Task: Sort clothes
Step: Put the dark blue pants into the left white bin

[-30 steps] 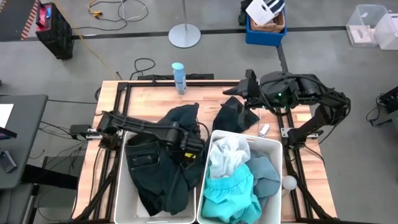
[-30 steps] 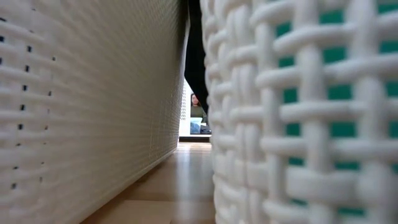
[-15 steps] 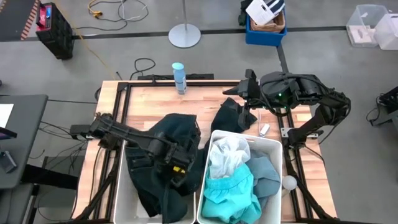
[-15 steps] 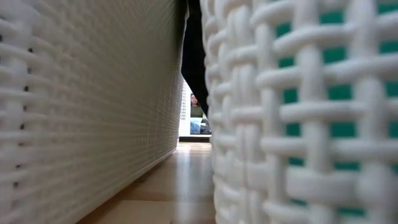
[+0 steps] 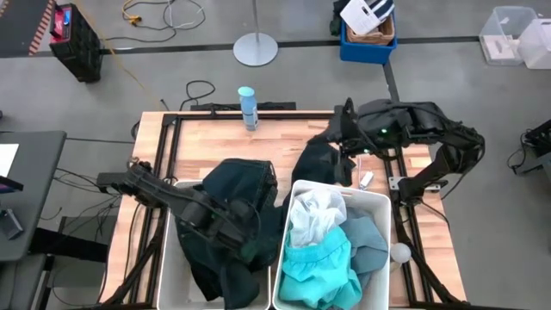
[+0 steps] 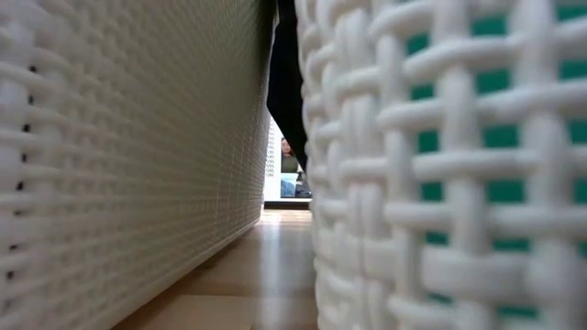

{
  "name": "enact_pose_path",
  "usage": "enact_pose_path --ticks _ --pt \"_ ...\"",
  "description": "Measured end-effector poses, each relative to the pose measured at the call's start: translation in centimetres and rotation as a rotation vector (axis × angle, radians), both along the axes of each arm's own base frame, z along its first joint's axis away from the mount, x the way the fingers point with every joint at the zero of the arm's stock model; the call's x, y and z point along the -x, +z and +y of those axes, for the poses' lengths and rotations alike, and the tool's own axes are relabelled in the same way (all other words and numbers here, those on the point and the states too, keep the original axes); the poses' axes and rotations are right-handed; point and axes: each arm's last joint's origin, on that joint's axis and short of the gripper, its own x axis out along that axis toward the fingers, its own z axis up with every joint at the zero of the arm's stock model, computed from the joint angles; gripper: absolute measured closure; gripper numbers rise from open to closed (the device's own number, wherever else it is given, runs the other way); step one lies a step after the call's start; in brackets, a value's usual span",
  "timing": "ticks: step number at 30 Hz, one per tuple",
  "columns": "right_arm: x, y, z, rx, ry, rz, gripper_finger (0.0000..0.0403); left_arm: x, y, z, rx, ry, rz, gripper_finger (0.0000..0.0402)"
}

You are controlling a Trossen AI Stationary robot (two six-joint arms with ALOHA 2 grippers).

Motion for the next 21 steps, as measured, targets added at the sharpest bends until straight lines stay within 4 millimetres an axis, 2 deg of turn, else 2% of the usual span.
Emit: enact_pose_path --ticks 2,5,8,14,21 --pt "-0.4 -0.6 -0.3 -0.036 0.009 0.044 0.0186 0.2 2.0 0.5 -0.031 0.008 -0.104 0.0219" --pt "-2.0 -1.9 -0.3 -0.094 0.027 0.114 0.0186 0.6 4.8 1.5 -0.080 0.010 -0.254 0.0207" --pt "-4.1 -3.6 0.2 -0.139 0.027 0.196 0.0186 1.6 6.7 2.7 -0.105 0.025 -0.422 0.0206" --pt "-8.8 -7.9 1.1 -0.209 -0.016 0.343 0.0186 5.0 11.4 4.2 -0.251 0.037 -0.721 0.0215" --pt "-12.8 -10.2 -0.3 -0.341 -0.061 0.307 0.0186 9.2 14.7 5.1 -0.395 -0.012 -0.910 0.0217"
